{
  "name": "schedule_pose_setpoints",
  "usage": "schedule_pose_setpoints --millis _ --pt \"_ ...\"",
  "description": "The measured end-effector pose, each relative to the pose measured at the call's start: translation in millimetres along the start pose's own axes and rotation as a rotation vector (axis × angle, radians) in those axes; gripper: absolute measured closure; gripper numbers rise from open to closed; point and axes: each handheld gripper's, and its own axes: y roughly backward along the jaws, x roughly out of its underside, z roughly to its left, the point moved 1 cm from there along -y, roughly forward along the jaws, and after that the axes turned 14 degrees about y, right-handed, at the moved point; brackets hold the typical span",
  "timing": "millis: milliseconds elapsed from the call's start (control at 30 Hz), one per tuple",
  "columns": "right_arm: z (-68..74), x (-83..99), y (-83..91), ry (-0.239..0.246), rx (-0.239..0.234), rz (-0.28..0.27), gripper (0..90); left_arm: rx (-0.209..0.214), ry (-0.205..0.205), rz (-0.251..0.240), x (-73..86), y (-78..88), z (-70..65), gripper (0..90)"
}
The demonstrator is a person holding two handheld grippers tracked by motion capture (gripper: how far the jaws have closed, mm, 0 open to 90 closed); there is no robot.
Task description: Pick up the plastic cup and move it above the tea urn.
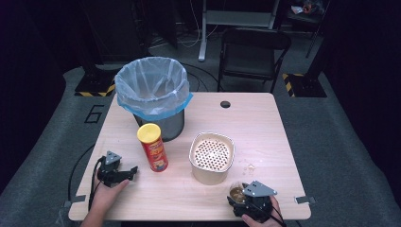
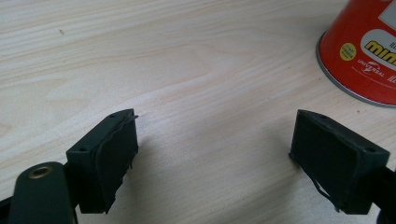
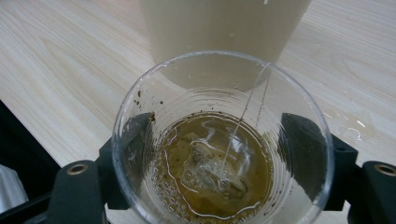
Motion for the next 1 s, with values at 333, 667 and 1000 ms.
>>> schedule_pose_setpoints --millis 333,667,1000 --pt "-3.2 0.5 -1.0 -0.002 -0.037 -0.009 31.1 0.0 0.0 0.0 0.0 0.0 0.0 14.5" --pt "-23.0 -1.3 6.7 -0.004 -0.049 -0.013 31.9 0.0 0.0 0.0 0.0 0.0 0.0 14.5" --pt "-61.1 -11.6 5.9 0.003 -0.034 -0.019 32.2 0.0 -0.001 0.001 -0.1 0.1 0.1 14.5"
